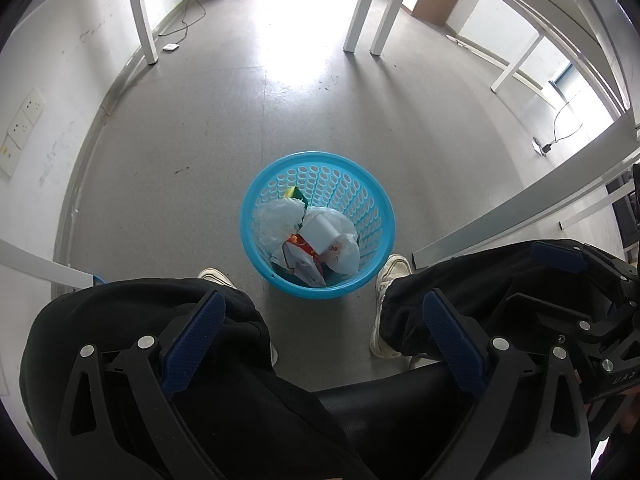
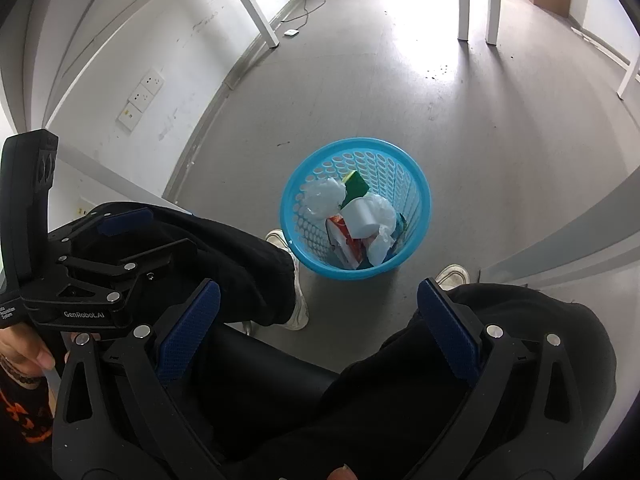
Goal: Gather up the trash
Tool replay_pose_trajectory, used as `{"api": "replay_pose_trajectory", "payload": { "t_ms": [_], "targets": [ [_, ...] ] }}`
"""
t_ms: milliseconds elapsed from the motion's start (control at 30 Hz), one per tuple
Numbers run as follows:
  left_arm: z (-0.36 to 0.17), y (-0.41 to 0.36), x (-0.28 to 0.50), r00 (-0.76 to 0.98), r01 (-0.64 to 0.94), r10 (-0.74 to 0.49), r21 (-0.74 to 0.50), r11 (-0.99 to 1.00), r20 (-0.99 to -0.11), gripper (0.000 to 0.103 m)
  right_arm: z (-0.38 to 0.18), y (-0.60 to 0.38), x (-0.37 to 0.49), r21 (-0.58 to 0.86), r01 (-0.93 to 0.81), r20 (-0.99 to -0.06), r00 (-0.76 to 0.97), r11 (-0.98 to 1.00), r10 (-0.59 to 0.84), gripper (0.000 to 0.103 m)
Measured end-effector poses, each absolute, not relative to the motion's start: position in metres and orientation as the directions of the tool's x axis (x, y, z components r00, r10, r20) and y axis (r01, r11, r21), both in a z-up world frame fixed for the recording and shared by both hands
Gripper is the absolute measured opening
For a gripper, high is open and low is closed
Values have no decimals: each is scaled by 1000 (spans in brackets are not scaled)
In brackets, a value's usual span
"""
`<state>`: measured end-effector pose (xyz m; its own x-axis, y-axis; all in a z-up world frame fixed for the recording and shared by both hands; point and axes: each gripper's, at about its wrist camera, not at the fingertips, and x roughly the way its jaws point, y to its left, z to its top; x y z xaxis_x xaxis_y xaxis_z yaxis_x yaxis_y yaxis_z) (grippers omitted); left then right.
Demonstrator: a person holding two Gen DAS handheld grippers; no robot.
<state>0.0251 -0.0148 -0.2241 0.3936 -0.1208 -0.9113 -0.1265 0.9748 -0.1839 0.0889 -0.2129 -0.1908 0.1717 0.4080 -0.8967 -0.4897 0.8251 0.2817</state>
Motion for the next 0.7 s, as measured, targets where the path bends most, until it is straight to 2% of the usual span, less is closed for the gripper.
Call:
{"api": "replay_pose_trajectory", "payload": {
  "t_ms": [700],
  "targets": [
    [-228, -18, 25, 379, -125, -127, -187, 974, -917, 97, -192, -214, 90, 284, -485, -898, 167, 827, 406, 94]
  ]
}}
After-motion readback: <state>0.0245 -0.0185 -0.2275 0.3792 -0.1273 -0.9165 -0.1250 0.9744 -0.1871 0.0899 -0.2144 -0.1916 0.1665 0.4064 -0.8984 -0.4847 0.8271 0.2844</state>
